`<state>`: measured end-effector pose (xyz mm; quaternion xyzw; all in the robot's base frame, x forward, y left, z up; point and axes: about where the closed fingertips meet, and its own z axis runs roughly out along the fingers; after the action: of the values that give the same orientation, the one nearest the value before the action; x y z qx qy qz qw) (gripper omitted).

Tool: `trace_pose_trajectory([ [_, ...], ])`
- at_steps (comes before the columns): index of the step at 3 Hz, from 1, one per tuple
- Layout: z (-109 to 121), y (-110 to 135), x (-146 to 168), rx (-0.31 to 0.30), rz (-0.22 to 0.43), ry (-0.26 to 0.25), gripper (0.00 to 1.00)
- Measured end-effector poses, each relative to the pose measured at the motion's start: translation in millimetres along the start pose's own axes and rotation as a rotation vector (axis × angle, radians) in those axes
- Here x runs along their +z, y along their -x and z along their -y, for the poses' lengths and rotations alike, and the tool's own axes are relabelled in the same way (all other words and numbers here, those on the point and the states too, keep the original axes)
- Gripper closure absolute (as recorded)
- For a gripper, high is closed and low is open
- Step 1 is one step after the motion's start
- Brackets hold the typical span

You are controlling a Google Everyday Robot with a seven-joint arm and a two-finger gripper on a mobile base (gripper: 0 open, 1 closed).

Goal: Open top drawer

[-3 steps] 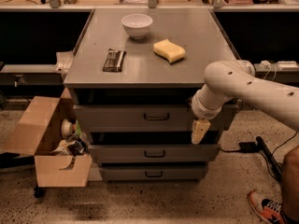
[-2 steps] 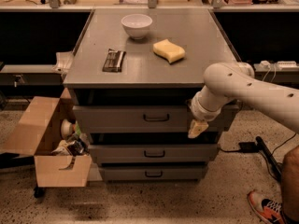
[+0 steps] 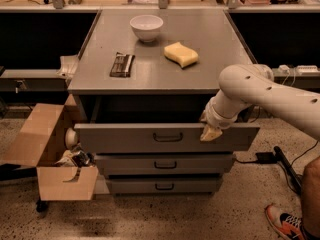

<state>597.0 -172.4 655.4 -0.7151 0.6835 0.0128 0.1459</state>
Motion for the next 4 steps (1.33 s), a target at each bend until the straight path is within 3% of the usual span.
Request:
trace_pose_trajectory([
  [1, -51.8, 4.6, -2.9, 0.003, -0.014, 0.085, 0.98],
  [3, -51.7, 5.1, -5.3, 0.003, -0.014, 0.085, 0.53],
  [4, -51.8, 5.1, -5.2, 0.003, -0.014, 0.085, 0.22],
])
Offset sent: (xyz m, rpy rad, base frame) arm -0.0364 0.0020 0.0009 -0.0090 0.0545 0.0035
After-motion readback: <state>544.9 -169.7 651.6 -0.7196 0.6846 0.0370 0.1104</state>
